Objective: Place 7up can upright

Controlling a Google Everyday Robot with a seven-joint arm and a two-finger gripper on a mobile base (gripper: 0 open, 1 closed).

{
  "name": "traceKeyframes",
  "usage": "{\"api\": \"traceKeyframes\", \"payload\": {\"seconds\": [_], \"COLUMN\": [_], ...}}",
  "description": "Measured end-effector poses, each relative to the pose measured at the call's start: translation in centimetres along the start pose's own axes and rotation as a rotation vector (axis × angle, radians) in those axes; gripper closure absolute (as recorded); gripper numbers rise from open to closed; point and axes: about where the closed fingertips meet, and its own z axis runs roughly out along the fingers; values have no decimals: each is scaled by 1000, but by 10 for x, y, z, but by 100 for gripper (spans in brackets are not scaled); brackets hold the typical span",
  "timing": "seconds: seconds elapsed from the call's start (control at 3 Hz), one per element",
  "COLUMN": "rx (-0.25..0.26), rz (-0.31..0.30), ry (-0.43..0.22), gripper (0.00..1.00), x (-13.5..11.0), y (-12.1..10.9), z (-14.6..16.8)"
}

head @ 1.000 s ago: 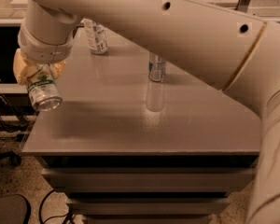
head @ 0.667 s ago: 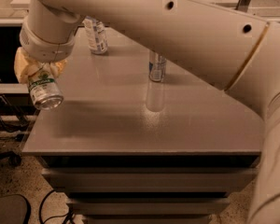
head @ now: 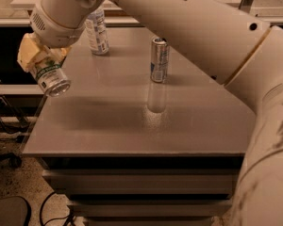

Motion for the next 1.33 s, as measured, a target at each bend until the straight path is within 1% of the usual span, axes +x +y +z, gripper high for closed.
{"api": "traceKeyframes", "payload": {"seconds": [0.33,0.67,1.0,1.33], "rx": [-45,-42,5,12], "rz": [-134,-240,-258,-216], "ry": [-43,-110,-188,-271], "gripper": [100,100,100,100], "x": [-2,2,9,14], "y": [-4,-7,-11,-16], "z": [-6,-9,-5,-5]}}
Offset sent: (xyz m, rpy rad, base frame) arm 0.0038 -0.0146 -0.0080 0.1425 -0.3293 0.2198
